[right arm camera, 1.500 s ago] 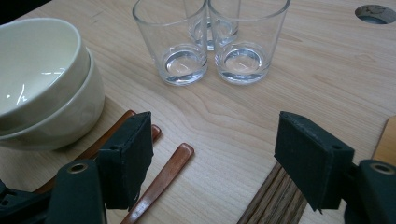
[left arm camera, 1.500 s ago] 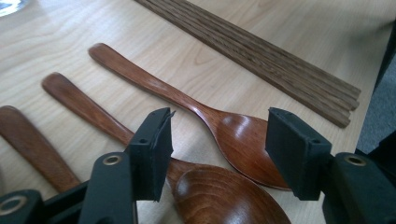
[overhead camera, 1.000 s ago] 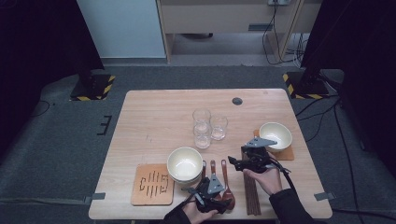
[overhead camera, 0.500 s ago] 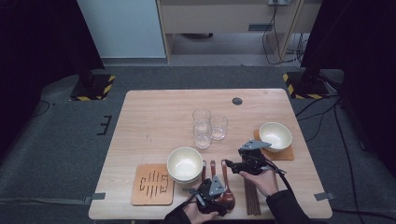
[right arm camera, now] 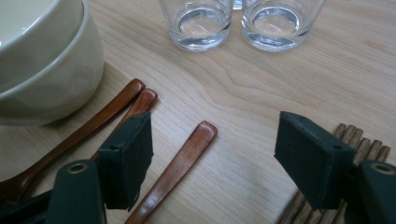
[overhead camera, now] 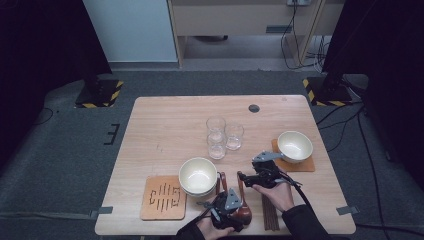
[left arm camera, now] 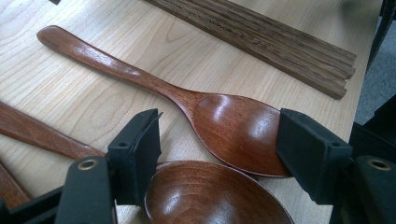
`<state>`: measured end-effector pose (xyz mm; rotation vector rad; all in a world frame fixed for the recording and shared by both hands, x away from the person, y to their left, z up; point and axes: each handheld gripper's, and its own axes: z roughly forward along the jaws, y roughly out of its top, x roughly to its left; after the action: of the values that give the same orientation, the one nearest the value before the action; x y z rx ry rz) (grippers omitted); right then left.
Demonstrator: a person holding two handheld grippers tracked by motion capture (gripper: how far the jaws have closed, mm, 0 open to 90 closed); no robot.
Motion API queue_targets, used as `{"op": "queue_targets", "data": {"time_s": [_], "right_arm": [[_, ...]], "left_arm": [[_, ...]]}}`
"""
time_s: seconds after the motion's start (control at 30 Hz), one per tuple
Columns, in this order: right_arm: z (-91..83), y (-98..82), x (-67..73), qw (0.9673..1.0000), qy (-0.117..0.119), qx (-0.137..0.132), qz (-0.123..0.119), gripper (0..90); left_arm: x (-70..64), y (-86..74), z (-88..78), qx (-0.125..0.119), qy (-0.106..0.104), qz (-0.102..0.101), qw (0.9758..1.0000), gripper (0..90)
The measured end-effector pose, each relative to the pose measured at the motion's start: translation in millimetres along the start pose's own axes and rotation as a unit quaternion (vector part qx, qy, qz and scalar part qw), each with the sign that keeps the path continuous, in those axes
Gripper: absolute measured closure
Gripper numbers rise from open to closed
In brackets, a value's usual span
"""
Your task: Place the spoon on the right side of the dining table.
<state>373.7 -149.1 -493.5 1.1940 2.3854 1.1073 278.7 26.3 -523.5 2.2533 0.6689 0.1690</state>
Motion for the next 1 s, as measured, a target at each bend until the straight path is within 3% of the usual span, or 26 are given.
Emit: {"op": "queue_targets", "data": {"time_s": [0.47,1.0], "right_arm": [[10.5,-5.1,5.4,0.9997,0.011,0.023,-0.001,31.1],[12.5,-5.6,6.3,0.9990,0.040,0.021,0.003,33.5]], "left_arm": [[-1.6,-3.8,4.4,-0.006,0.006,0.005,1.0000,29.0],[-1.4,-4.7,4.6,-0.009,0.004,0.008,0.9999,29.2]]}}
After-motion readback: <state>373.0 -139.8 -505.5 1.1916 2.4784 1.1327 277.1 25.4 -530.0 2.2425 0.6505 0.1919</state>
